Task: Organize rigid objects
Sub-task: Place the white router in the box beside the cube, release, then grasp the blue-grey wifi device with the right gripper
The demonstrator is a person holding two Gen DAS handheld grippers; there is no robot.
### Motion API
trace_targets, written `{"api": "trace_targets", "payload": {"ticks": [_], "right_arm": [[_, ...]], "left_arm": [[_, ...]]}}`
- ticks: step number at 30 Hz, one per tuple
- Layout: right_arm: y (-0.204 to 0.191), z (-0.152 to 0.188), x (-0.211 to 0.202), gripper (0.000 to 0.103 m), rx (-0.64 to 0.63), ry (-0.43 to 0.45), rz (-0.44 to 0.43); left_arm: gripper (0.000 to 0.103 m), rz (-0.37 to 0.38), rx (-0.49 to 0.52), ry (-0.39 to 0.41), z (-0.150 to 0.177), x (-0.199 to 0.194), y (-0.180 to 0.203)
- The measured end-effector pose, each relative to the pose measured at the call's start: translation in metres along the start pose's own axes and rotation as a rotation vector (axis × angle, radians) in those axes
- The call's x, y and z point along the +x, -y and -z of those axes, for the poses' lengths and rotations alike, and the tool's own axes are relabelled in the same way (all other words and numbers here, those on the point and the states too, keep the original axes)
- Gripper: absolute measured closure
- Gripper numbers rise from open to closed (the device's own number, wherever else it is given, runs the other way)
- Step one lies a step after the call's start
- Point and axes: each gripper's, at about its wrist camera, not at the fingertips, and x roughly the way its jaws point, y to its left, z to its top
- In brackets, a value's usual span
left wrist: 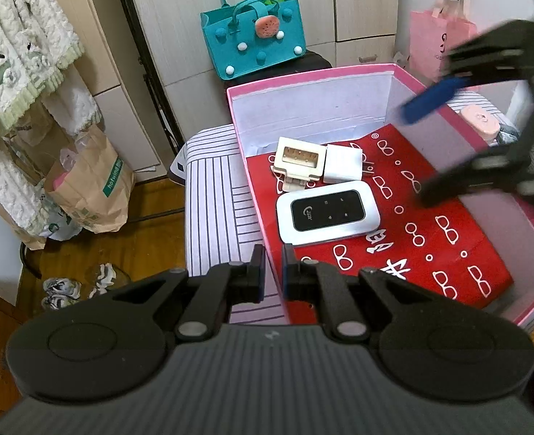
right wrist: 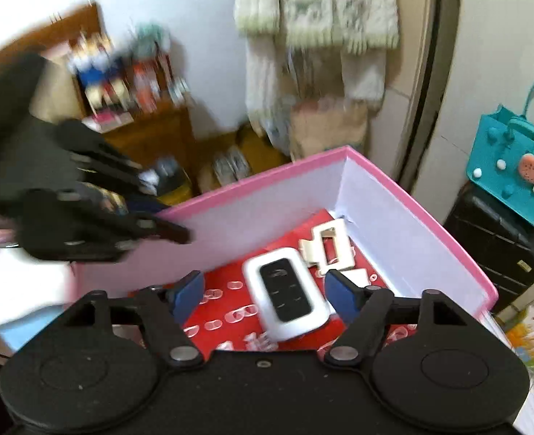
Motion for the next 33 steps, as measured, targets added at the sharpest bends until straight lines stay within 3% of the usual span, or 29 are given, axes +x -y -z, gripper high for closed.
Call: {"api": "trace_targets", "payload": {"ticks": [8,14,22,27,33], "right_arm": [[0.009,0.062,-0.086,0.024,0.144,0.04,0.227],[0.045,0.12,-0.122,0.024,0.391,0.053,0.231],[0.082,0.18,-0.113,0.025,0.45,0.009,0.438],[0.115,0.214,-0.106,0.024,0.586,0.015,0.409],[0.145,0.236,-0.093,0.017,0.728,0.015,0.484]], "left_arm": [[0.095,-0.007,-0.015,0.002,0.0,0.0,0.0],[0.096,-0.024,-0.026,0.023,0.005,-0.004,0.004],[0.097,-0.05,-0.032,0.024,0.005,-0.003,0.008],[0.097,-0.041,-0.069,0.029,0.007,-0.004,0.005],[0.097,-0.042,-0.073,0.03,0.008,-0.004,0.005]]}}
